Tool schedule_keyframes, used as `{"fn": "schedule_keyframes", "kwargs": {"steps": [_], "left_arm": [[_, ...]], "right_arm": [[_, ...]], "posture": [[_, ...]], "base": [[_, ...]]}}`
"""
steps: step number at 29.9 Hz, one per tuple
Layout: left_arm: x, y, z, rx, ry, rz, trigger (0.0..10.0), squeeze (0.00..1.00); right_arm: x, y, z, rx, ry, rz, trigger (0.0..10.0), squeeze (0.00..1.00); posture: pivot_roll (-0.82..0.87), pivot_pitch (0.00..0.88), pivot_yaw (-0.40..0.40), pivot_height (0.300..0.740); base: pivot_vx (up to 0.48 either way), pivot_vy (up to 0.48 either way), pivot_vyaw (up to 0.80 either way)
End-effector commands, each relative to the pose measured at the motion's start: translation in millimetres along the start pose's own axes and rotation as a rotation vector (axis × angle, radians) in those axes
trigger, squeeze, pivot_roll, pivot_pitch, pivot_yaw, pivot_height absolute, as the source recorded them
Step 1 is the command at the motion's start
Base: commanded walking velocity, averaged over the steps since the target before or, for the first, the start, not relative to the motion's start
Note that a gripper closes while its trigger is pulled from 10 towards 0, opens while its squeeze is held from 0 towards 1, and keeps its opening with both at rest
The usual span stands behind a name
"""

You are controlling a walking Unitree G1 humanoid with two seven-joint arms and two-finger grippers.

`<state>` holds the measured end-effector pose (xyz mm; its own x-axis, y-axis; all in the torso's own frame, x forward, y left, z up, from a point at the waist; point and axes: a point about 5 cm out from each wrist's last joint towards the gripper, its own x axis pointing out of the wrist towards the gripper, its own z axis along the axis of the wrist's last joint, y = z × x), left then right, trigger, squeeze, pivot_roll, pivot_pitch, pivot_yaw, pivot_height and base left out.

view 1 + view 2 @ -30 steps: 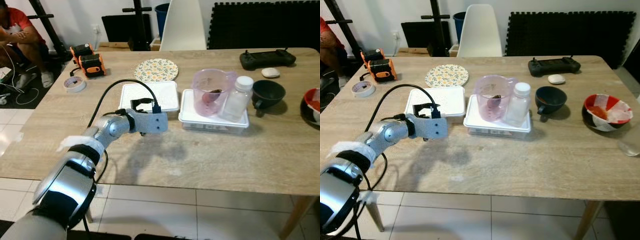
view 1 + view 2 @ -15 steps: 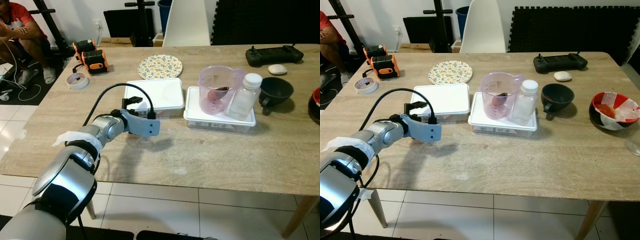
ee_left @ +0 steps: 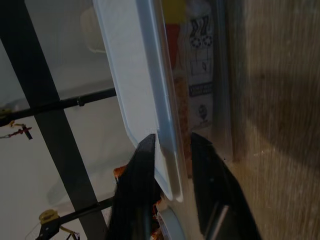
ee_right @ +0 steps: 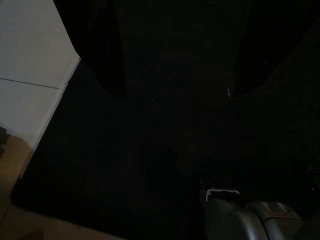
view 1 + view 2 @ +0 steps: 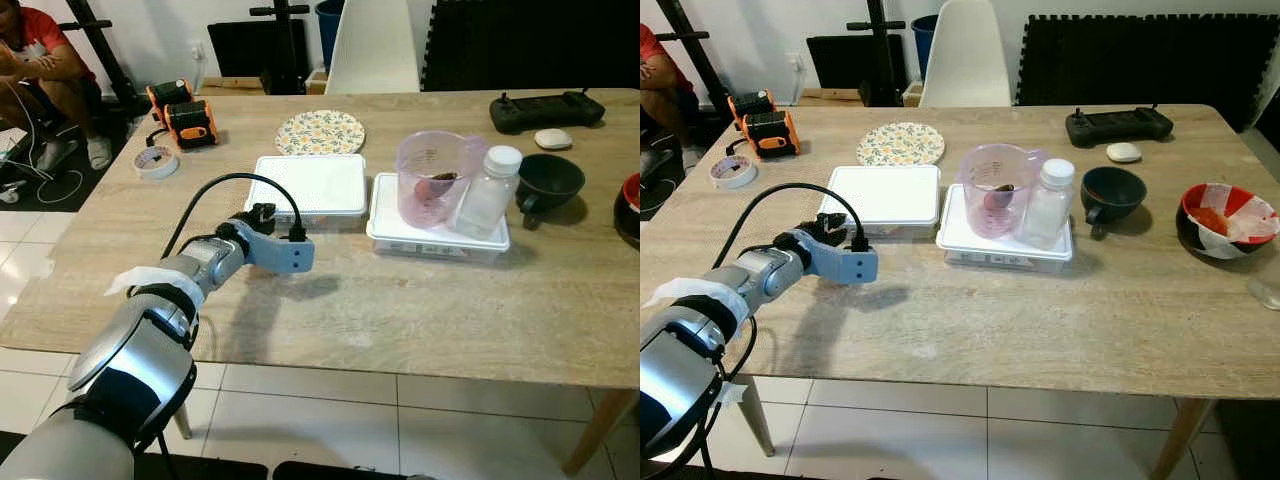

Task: Restocking fridge

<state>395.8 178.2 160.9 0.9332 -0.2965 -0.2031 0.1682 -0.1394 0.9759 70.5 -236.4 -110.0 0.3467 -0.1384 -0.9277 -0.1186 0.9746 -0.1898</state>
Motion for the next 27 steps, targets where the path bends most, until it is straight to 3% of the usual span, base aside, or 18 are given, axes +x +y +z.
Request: {"fn": "schedule_keyframes", "kwargs": {"steps": [1, 14, 18, 23, 24, 26, 27], "left_arm": [[-0.7, -1.7, -1.5, -0.011, 0.012, 0.012, 0.0, 0.0], [-9.2, 23.1, -24.8, -0.09, 0.065, 0.183, 0.0, 0.0], [-22.0, 42.2, -50.3, -0.189, 0.143, 0.337, 0.0, 0.0], [-32.1, 48.2, -65.5, -0.242, 0.18, 0.404, 0.0, 0.0], [-42.3, 51.7, -79.8, -0.285, 0.215, 0.445, 0.0, 0.0], [-47.4, 52.9, -86.9, -0.312, 0.235, 0.461, 0.0, 0.0], [-53.3, 51.9, -94.9, -0.369, 0.253, 0.463, 0.0, 0.0]], "right_arm": [[-1.0, 0.5, -5.7, 0.016, 0.018, -0.004, 10.0, 0.0], [0.1, 1.4, -1.2, 0.018, 0.009, -0.003, 10.0, 0.0], [1.0, 1.7, 3.0, 0.018, 0.002, -0.001, 10.0, 0.0], [1.4, 2.1, 5.0, 0.017, -0.002, 0.001, 10.0, 0.0], [2.0, 1.9, 8.7, 0.026, -0.016, 0.001, 10.0, 0.0], [2.2, 1.4, 10.2, 0.029, -0.021, 0.0, 10.0, 0.0], [2.3, -0.2, 11.8, 0.039, -0.027, -0.004, 10.0, 0.0]], "posture": [[-0.22, 0.116, 0.069, 0.74], [-0.2, 0.101, 0.067, 0.74], [-0.19, 0.094, 0.066, 0.74], [-0.18, 0.089, 0.064, 0.74], [-0.18, 0.085, 0.063, 0.74], [-0.17, 0.083, 0.065, 0.74], [-0.17, 0.079, 0.065, 0.74]], "base": [[0.0, 0.0, 0.0], [0.0, 0.0, 0.0], [0.0, 0.0, 0.0], [0.0, 0.0, 0.0], [0.0, 0.0, 0.0], [0.0, 0.0, 0.0], [0.0, 0.0, 0.0]]}}
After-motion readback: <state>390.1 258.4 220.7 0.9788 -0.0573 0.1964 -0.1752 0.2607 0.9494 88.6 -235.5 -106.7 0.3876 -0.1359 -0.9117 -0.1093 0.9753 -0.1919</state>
